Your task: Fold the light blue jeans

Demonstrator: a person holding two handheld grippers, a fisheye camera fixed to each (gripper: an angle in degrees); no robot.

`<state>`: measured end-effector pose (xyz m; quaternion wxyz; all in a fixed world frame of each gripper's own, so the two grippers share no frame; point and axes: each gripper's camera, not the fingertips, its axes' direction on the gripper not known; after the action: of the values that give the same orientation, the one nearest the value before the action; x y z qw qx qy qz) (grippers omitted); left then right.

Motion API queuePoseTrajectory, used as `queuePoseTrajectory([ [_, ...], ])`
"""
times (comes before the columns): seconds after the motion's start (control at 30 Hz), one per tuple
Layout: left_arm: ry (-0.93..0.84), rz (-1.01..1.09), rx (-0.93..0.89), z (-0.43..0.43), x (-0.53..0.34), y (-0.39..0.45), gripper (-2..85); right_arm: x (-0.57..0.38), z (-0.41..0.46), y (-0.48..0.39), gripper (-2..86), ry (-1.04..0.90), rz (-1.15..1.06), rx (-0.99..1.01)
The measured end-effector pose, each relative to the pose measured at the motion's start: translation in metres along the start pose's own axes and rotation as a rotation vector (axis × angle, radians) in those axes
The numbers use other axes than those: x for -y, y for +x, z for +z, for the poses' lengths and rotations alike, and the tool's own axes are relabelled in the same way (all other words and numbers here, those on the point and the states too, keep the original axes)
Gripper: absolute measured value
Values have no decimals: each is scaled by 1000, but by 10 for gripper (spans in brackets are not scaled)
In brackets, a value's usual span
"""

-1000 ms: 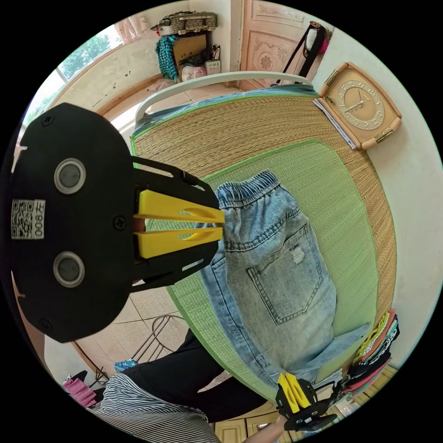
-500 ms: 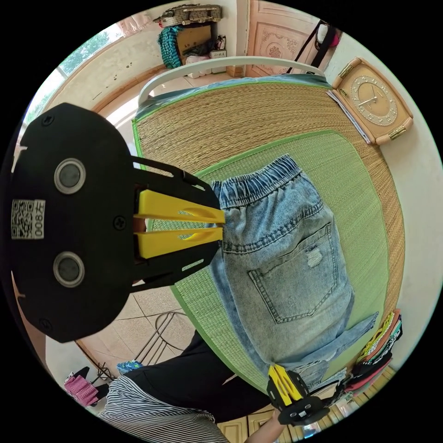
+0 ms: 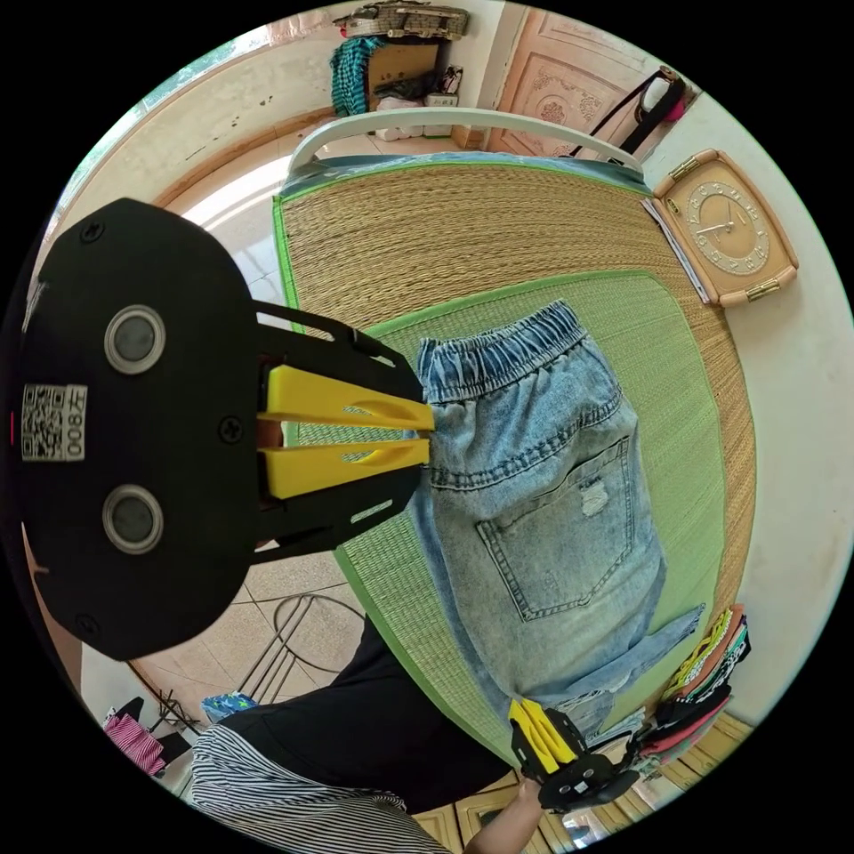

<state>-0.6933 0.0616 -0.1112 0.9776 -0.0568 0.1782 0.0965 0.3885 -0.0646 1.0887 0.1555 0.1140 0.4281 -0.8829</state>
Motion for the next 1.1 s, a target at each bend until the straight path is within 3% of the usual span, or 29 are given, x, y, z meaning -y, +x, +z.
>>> queuePoseTrajectory([
  [0.53,59,-195,-178,39,-70,-73,8,-10,17,-29,16,0,-17,-79],
  [0.67,181,-308,-207,33,-100,-88,6,-12,15,-31,15,0,1,-72],
  [0.87,324,-301,-244,42,-99,-64,2,-10,4,-32,14,7,41,-42],
  [1.03,158,-402,-126,98,-90,-76,2,-9,9,-37,14,-22,21,-49],
  [1.1,154,-432,-161,116,-96,-85,1,-14,8,-37,15,-12,17,-50],
])
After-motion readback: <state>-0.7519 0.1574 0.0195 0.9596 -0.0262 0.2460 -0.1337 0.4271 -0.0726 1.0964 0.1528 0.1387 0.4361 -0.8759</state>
